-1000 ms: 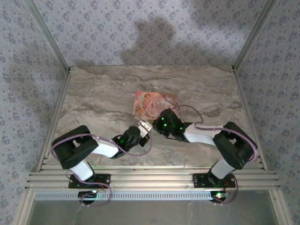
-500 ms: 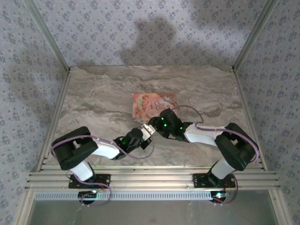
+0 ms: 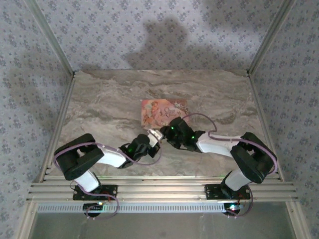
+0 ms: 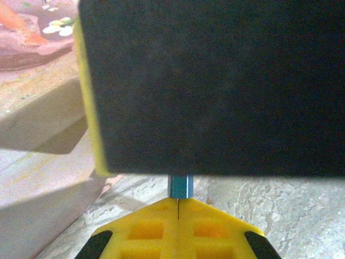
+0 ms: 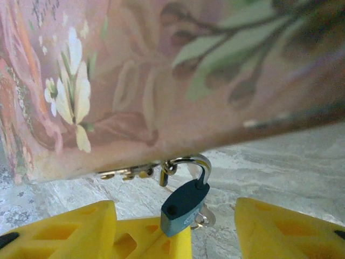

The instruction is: Unlock a padlock with a key

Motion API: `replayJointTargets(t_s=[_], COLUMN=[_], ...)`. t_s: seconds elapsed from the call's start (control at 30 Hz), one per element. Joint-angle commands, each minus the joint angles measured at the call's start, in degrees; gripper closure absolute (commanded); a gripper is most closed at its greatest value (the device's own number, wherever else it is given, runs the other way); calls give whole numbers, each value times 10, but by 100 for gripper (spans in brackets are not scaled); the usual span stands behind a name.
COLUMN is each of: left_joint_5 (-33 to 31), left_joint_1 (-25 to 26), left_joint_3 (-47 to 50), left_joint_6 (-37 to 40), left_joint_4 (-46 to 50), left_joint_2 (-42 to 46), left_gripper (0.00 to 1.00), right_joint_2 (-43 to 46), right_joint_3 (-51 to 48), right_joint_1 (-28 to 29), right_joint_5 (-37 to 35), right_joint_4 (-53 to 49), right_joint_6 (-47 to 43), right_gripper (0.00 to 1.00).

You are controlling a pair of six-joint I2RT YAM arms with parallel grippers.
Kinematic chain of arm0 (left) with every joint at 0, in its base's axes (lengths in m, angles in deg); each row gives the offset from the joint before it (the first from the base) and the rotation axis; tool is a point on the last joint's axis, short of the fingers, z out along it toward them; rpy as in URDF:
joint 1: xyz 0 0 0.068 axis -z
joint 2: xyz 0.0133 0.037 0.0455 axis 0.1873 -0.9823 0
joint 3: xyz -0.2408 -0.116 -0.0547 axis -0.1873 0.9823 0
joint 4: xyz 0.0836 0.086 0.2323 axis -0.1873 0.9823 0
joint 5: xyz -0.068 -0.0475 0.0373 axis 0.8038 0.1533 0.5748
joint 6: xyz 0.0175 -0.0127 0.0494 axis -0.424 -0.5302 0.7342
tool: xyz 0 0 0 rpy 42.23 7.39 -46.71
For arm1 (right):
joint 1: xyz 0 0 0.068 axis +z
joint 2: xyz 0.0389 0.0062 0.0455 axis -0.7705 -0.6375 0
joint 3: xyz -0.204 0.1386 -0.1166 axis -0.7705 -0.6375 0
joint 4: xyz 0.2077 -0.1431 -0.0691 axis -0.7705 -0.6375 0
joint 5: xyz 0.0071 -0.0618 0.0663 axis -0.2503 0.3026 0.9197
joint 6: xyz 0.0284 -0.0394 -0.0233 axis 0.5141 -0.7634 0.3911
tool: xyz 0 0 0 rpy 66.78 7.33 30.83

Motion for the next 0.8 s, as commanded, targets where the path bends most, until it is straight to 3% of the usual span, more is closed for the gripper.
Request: replayJointTargets(t_s=[0.0,0.17,0.77], left_joint_5=[-2,-9,-36], left_joint_1=[0,7,30], left_joint_3=[-6,-13,-15], left_joint_6=[11,26,50], left_joint_4=[14,25,26], left_joint_2=[18,18,20], left_gripper=[100,100,100], right_joint_2=[15,8,-33], right_joint_3=[6,11,48], right_joint_1=[14,15,5], right_joint_5=[-12,-13,2], right_joint_4=[-39,-41,-48], right_joint_6=[-1,-2,-8], right_gripper=[47,65,71])
